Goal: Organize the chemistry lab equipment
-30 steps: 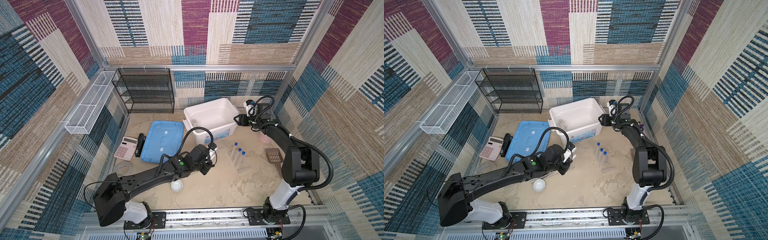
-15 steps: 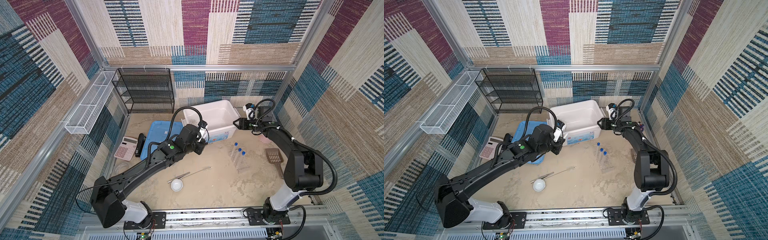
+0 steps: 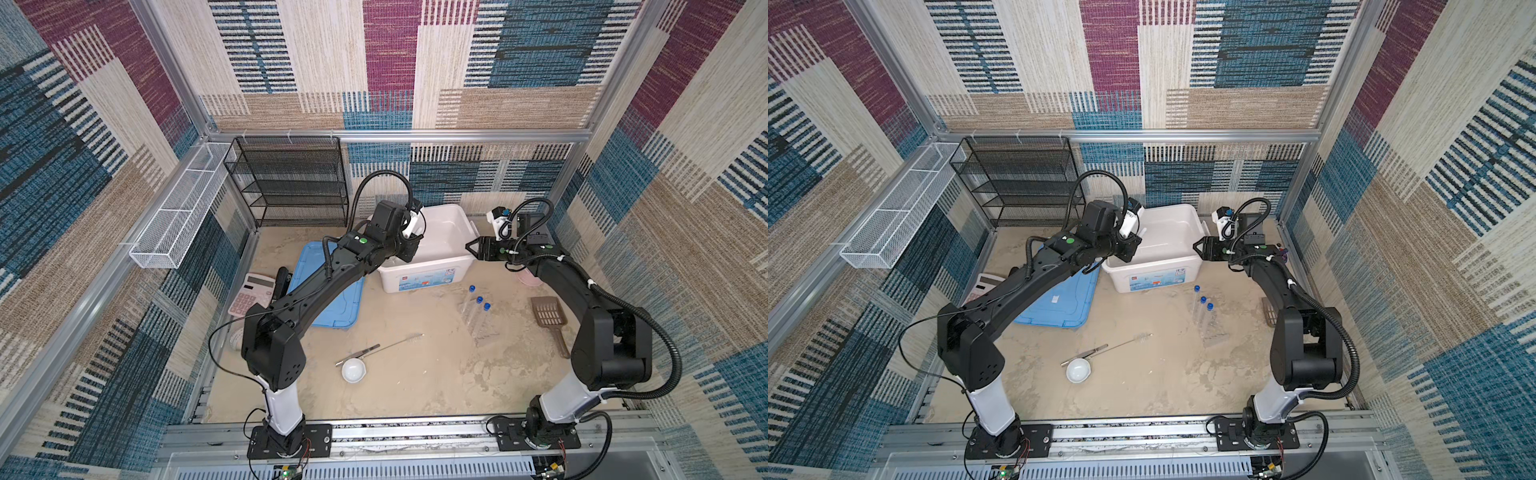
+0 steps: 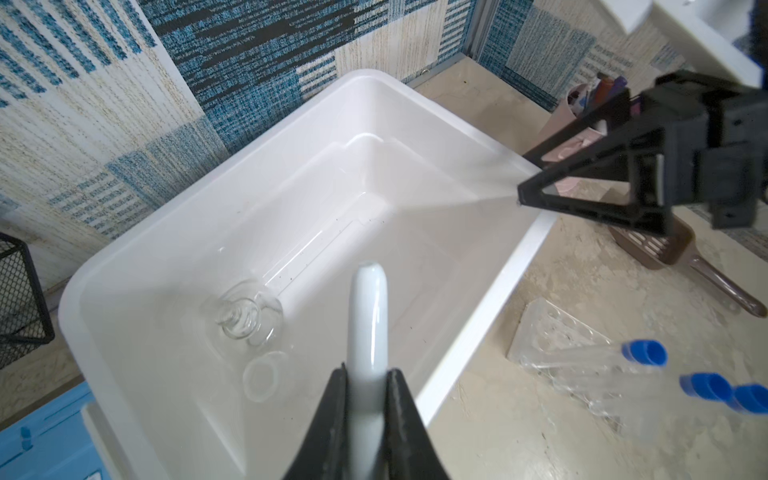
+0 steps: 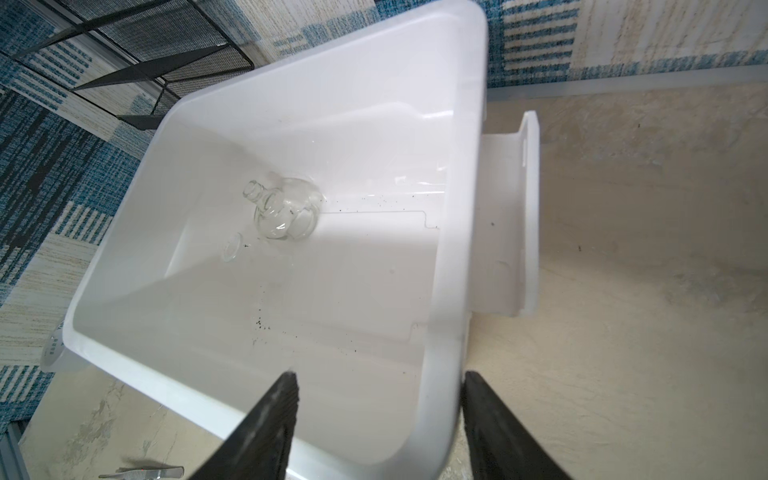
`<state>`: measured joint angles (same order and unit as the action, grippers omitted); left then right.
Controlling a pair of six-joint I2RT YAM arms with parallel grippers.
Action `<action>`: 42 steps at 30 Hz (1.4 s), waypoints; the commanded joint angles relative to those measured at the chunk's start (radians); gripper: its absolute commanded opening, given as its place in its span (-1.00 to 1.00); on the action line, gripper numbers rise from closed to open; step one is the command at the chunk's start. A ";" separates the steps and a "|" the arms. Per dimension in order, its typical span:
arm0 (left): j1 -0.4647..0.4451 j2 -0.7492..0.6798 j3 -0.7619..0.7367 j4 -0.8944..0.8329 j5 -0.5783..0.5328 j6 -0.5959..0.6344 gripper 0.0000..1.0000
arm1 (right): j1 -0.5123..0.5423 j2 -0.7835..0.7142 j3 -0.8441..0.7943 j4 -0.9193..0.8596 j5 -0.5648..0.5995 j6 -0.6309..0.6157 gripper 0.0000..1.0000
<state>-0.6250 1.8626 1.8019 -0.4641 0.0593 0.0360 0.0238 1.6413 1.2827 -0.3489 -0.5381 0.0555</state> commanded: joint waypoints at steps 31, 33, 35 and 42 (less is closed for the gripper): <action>0.098 0.536 0.454 -0.196 0.268 0.027 -0.89 | 0.003 -0.031 0.009 0.045 0.156 0.015 0.72; 0.098 0.543 0.453 -0.195 0.273 0.022 -0.89 | 0.002 -0.030 0.010 0.044 0.158 0.012 0.72; 0.099 0.550 0.452 -0.195 0.279 0.016 -0.89 | 0.002 -0.028 0.013 0.041 0.154 0.012 0.73; 0.101 0.572 0.439 -0.199 0.294 -0.003 -0.89 | 0.003 -0.021 0.019 0.037 0.150 0.012 0.73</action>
<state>-0.5259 2.4294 2.2421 -0.6586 0.3286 0.0479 0.0250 1.6176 1.2934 -0.3229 -0.3920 0.0734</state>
